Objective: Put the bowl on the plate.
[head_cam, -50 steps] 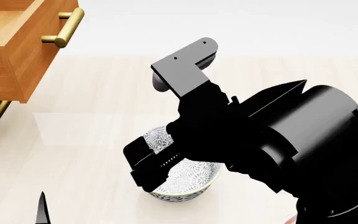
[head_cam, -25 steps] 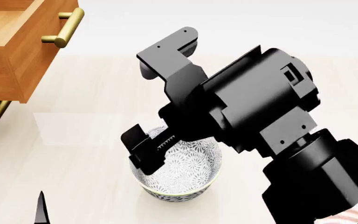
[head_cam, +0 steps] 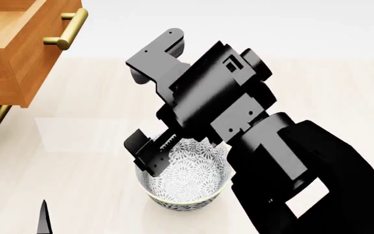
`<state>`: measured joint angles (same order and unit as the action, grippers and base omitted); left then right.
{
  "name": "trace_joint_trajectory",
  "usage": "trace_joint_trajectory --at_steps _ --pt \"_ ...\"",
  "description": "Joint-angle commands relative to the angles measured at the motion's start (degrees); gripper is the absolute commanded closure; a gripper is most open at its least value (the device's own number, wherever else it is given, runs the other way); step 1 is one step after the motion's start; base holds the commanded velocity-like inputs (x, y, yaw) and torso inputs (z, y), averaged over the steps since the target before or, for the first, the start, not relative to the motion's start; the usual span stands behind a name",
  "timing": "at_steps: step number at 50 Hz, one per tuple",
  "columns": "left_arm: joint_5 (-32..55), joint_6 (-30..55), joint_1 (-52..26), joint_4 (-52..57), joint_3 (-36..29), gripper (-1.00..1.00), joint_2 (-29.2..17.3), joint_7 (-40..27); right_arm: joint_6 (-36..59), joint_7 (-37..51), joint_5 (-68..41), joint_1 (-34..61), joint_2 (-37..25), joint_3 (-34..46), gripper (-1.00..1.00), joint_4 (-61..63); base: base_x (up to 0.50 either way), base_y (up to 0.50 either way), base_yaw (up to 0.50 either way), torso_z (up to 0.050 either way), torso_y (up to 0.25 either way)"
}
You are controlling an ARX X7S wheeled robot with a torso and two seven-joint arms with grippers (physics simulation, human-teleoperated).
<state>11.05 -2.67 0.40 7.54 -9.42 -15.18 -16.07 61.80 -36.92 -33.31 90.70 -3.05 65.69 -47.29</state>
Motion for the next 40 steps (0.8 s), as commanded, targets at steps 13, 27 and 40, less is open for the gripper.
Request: trace_joint_trajectory --at_steps 13,27,40 --pt "0.3 0.1 -0.3 -0.2 -0.4 -1.0 -0.4 -0.5 -9.9 1.7 -16.9 1.6 3.0 18.3 -1.0 -7.0 0.0 0.0 0.0 0.0 0.0" --pt "0.5 0.2 -0.3 0.1 -0.8 -1.0 -0.7 -0.8 -11.6 2.2 -19.3 0.6 3.0 21.5 -1.0 -6.7 0.0 0.0 0.0 0.0 0.0" --pt "0.8 0.2 0.1 0.7 -0.6 -1.0 -1.1 -1.3 -13.3 1.4 -18.4 -0.8 3.0 21.3 -1.0 -7.8 0.0 0.0 0.0 0.0 0.0"
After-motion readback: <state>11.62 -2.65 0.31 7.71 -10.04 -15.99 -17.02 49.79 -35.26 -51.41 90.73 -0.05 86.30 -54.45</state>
